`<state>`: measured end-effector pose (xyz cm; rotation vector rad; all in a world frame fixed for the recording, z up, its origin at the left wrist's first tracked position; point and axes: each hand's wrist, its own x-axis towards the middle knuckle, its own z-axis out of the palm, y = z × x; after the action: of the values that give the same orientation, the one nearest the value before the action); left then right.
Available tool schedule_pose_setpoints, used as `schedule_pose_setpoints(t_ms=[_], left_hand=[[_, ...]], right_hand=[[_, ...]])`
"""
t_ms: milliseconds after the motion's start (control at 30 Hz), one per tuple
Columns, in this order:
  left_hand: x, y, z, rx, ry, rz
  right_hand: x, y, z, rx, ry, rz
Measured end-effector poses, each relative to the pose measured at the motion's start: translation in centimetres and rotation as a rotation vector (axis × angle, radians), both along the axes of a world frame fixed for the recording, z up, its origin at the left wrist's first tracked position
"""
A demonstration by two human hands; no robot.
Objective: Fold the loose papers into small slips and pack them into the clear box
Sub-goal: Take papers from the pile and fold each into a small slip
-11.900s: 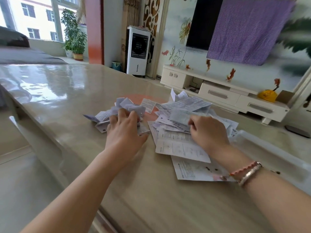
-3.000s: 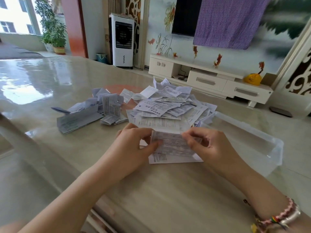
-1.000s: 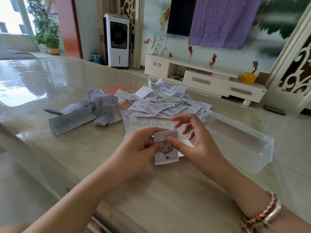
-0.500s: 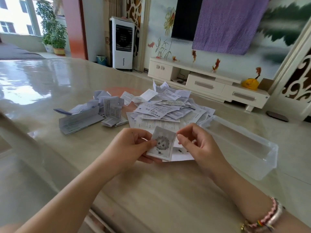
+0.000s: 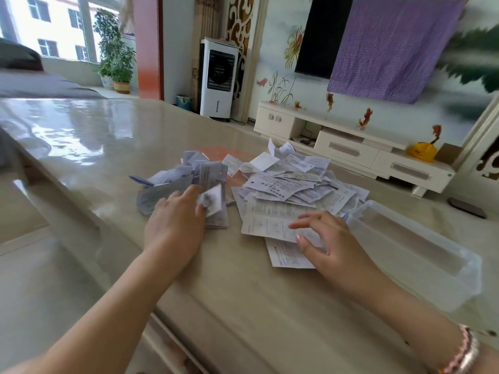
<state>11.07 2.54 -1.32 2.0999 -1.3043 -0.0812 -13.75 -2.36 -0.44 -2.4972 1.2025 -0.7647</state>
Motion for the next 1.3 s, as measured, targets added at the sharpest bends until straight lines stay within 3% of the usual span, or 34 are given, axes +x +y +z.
schedule_pose_setpoints(t_ms=[100, 267, 333, 533, 733, 967, 1300], left_hand=[[-0.3, 0.1, 0.5, -0.018, -0.032, 0.012], [-1.8, 0.7, 1.2, -0.325, -0.029, -0.109], [-2.1, 0.6, 1.2, -0.366, -0.018, -0.198], [-2.7, -0.3, -0.5, 0.039, -0.327, -0.368], [-2.5, -0.5, -0.3, 0.051, -0.412, -0.376], [-1.5, -1.4, 0.3, -0.051, -0.333, -0.393], [-2.7, -1.8, -1.2, -0.305, -0.412, -0.359]], right_hand=[[0.6, -0.8, 0.6, -0.002, 0.074, -0.02], [2.7, -3.0, 2.0, 0.028, 0.156, -0.072], [3.8, -4.0, 2.1, 0.044, 0.204, -0.096], [6.1, -6.0, 1.5, 0.103, 0.417, -0.134], [5.9, -5.3, 1.5, 0.102, 0.472, -0.116], [1.8, -2.1, 2.3, 0.023, 0.22, -0.036], [-1.8, 0.4, 0.4, 0.096, -0.168, 0.003]])
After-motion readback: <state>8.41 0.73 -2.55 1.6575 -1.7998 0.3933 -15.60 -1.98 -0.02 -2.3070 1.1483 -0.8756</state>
